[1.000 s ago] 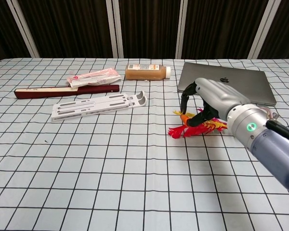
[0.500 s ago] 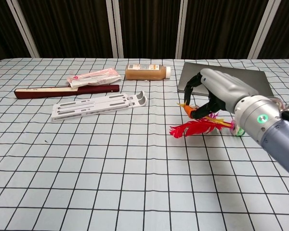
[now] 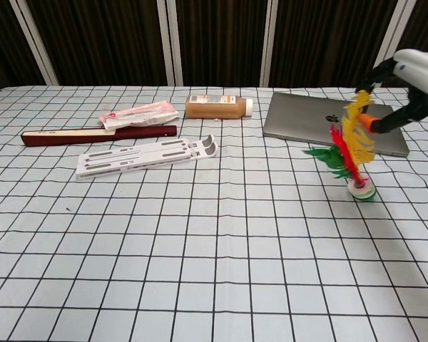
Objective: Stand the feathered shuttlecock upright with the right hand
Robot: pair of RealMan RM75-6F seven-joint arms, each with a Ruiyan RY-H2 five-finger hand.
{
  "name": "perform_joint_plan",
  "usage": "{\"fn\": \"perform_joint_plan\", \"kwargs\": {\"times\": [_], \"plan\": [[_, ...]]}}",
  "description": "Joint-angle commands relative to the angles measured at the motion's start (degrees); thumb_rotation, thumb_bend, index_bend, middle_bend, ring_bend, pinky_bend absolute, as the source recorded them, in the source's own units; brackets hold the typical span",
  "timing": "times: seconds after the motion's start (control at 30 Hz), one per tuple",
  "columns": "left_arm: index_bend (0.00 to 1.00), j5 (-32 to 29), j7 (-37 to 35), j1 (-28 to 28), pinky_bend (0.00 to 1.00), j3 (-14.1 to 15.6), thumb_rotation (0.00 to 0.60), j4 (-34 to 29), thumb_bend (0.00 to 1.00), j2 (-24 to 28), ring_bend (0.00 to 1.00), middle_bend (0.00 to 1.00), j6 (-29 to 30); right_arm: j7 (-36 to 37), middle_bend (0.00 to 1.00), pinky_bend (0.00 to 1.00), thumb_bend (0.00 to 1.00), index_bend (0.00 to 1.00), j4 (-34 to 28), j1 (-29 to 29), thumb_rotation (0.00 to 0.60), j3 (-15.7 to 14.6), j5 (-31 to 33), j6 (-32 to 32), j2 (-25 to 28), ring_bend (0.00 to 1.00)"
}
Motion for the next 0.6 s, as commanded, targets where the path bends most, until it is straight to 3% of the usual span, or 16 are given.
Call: {"fn": "perform_joint_plan", "kwargs": {"times": [0.03, 0.13, 0.2, 0.3, 0.4, 0.47, 0.6], "plan": [[0.0, -0.1, 0.4, 0.1, 0.0, 0.0, 0.6, 0.0, 0.0, -0.2, 0.0, 0.0, 0.0, 2.3, 0.27, 0.0, 0.58, 0.63, -1.1, -2.1, 0.6, -0.6, 0.7, 0.2, 3.2, 0.02], [0.0, -0.1, 1.0, 0.1, 0.0, 0.0, 0.6, -0.1, 0.0, -0.4, 0.0, 0.0, 0.0, 3.7, 0.27, 0.0, 0.58, 0.62, -1.2, -3.2, 0.6, -1.1, 1.0, 0.0, 5.1, 0.02], [0.0, -0.1, 1.3, 0.1, 0.0, 0.0, 0.6, 0.0, 0.0, -0.5, 0.0, 0.0, 0.0, 4.3, 0.27, 0.0, 0.58, 0.56, -1.2, -3.7, 0.6, -1.7, 0.6, 0.0, 6.1, 0.02], [0.0, -0.3, 1.6, 0.2, 0.0, -0.1, 0.6, 0.0, 0.0, -0.5, 0.0, 0.0, 0.0, 5.1, 0.23, 0.0, 0.53, 0.38, -1.5, -4.6, 0.6, -3.0, -0.6, -0.2, 8.0, 0.0], [0.0, -0.2, 1.6, 0.1, 0.0, -0.1, 0.6, 0.0, 0.0, -0.5, 0.0, 0.0, 0.0, 5.9, 0.14, 0.0, 0.44, 0.12, -1.7, -5.4, 0.6, -4.0, -1.8, 0.2, 9.1, 0.0], [0.0, -0.1, 1.5, 0.2, 0.0, 0.0, 0.6, 0.0, 0.0, -0.5, 0.0, 0.0, 0.1, 6.5, 0.08, 0.0, 0.41, 0.03, -2.4, -6.0, 0.6, -4.6, -2.3, 0.5, 9.9, 0.0], [0.0, -0.1, 1.5, 0.2, 0.0, -0.1, 0.6, 0.1, 0.0, -0.5, 0.0, 0.0, 0.2, 7.0, 0.01, 0.0, 0.39, 0.0, -4.5, -7.0, 0.6, -5.4, -3.2, 1.4, 11.3, 0.0]]}}
